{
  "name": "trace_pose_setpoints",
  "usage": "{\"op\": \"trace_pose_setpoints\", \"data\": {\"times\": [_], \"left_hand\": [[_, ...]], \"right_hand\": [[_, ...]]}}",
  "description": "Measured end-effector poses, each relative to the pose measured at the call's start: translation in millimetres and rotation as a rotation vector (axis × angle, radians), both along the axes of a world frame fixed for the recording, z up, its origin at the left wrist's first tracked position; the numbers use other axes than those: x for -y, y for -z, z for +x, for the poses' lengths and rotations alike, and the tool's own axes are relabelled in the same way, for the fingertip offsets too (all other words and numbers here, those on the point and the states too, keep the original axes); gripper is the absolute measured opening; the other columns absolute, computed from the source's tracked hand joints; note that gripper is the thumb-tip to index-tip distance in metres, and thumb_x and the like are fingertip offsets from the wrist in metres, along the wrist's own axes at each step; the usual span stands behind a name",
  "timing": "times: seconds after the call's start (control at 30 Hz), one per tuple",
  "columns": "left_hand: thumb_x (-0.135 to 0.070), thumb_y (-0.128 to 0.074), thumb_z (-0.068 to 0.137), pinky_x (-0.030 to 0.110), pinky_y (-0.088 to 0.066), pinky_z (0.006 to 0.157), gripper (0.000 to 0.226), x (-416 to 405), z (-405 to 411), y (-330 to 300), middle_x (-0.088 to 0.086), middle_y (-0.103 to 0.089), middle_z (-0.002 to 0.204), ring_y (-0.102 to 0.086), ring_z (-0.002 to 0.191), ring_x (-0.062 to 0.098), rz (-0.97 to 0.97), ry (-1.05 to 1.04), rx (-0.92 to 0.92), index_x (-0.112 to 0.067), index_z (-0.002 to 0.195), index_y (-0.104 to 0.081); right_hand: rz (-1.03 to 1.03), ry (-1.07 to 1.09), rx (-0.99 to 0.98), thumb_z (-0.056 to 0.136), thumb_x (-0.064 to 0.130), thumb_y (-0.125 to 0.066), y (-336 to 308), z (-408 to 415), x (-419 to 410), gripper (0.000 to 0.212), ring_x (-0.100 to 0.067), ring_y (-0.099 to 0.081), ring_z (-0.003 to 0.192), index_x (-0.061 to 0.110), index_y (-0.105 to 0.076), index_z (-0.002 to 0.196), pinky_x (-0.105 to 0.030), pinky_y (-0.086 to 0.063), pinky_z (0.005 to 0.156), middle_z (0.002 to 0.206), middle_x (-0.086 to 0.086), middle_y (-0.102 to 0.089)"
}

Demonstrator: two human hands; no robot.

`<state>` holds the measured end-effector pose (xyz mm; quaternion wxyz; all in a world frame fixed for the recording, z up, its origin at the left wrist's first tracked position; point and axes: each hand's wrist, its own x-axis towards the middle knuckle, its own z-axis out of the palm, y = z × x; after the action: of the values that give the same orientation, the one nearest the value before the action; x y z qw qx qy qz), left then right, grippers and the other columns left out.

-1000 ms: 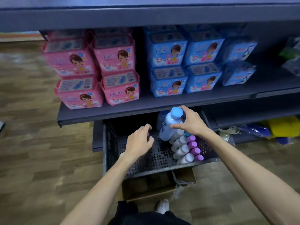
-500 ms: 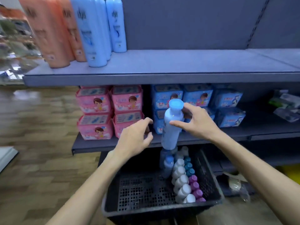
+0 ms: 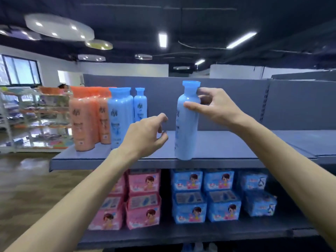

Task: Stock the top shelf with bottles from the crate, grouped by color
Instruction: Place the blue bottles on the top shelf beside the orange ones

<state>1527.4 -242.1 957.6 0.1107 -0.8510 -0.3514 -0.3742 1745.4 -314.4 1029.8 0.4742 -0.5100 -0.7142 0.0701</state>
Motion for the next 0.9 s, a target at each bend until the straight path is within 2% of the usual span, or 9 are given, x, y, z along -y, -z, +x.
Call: {"op": "trace_pose_setpoints", "data": {"times": [0.17,0.3,0.43,0.47,0.53,0.63,0.77,0.9], "left_hand": [[-0.033,-0.051,0.086,0.034,-0.049,0.067,0.029,-7.2,2.5,-10.1,-0.013,-0.062,0.089,-0.058,0.078,0.017,-0.01,-0.047,-0.056,-0.028,0.114,-0.048],[-0.033,-0.05,0.088,0.033,-0.048,0.068,0.03,-12.1,2.8,-8.2,-0.011,-0.062,0.092,-0.058,0.081,0.018,-0.036,-0.064,-0.078,-0.027,0.116,-0.047],[-0.034,-0.049,0.089,0.034,-0.049,0.068,0.029,-19.0,-0.4,-1.5,-0.011,-0.062,0.093,-0.058,0.08,0.018,-0.039,-0.059,-0.093,-0.026,0.116,-0.046],[-0.034,-0.049,0.089,0.035,-0.05,0.068,0.028,-20.9,-1.3,0.2,-0.011,-0.062,0.093,-0.058,0.08,0.018,-0.041,-0.058,-0.094,-0.026,0.116,-0.046],[-0.033,-0.049,0.089,0.036,-0.05,0.069,0.028,-25.1,-2.8,4.4,-0.011,-0.062,0.093,-0.058,0.079,0.017,-0.048,-0.055,-0.092,-0.026,0.116,-0.047],[-0.034,-0.049,0.09,0.034,-0.049,0.069,0.028,-32.3,-4.5,13.5,-0.012,-0.062,0.092,-0.057,0.078,0.016,-0.065,-0.054,-0.09,-0.027,0.116,-0.047],[-0.035,-0.048,0.09,0.031,-0.047,0.068,0.029,-41.7,-6.0,24.3,-0.012,-0.062,0.091,-0.057,0.076,0.015,-0.094,-0.057,-0.107,-0.027,0.118,-0.047],[-0.034,-0.048,0.09,0.031,-0.045,0.066,0.029,-48.9,-6.5,31.2,-0.012,-0.062,0.091,-0.058,0.076,0.015,-0.109,-0.057,-0.109,-0.026,0.118,-0.048]], "right_hand": [[-0.028,0.059,0.001,0.083,0.043,-0.073,-2.7,-5.6,-27.7,0.032,-0.009,-0.069,0.092,0.029,-0.069,0.112,-0.024,-0.053,0.081,0.093,0.006,-0.075],[-0.044,0.137,-0.073,0.082,0.042,-0.074,16.9,-5.9,-52.3,0.033,-0.011,-0.069,0.092,0.025,-0.07,0.11,-0.028,-0.056,0.08,0.095,0.006,-0.074],[-0.036,0.13,-0.143,0.082,0.044,-0.074,27.2,-11.1,-59.0,0.04,-0.007,-0.068,0.093,0.028,-0.065,0.118,-0.015,-0.052,0.062,0.099,0.01,-0.072],[-0.032,0.14,-0.138,0.082,0.045,-0.074,28.0,-12.3,-58.1,0.045,-0.005,-0.067,0.094,0.029,-0.062,0.122,-0.015,-0.052,0.062,0.101,0.011,-0.071],[-0.051,0.203,-0.095,0.074,0.049,-0.079,36.0,-12.5,-56.6,0.061,-0.006,-0.063,0.097,0.027,-0.054,0.126,-0.022,-0.055,0.072,0.108,0.012,-0.066],[-0.153,0.321,0.021,0.057,0.056,-0.086,73.4,-14.1,-55.1,0.078,-0.012,-0.059,0.096,0.023,-0.046,0.115,-0.032,-0.053,0.079,0.109,0.007,-0.057],[-0.178,0.411,0.019,0.057,0.056,-0.087,106.1,-17.6,-52.7,0.072,-0.013,-0.058,0.089,0.017,-0.046,0.102,-0.031,-0.052,0.074,0.098,0.006,-0.057],[-0.195,0.333,-0.04,0.07,0.04,-0.085,104.3,-16.5,-61.0,0.058,-0.011,-0.064,0.09,0.015,-0.048,0.106,-0.026,-0.052,0.074,0.102,0.007,-0.061]]}}
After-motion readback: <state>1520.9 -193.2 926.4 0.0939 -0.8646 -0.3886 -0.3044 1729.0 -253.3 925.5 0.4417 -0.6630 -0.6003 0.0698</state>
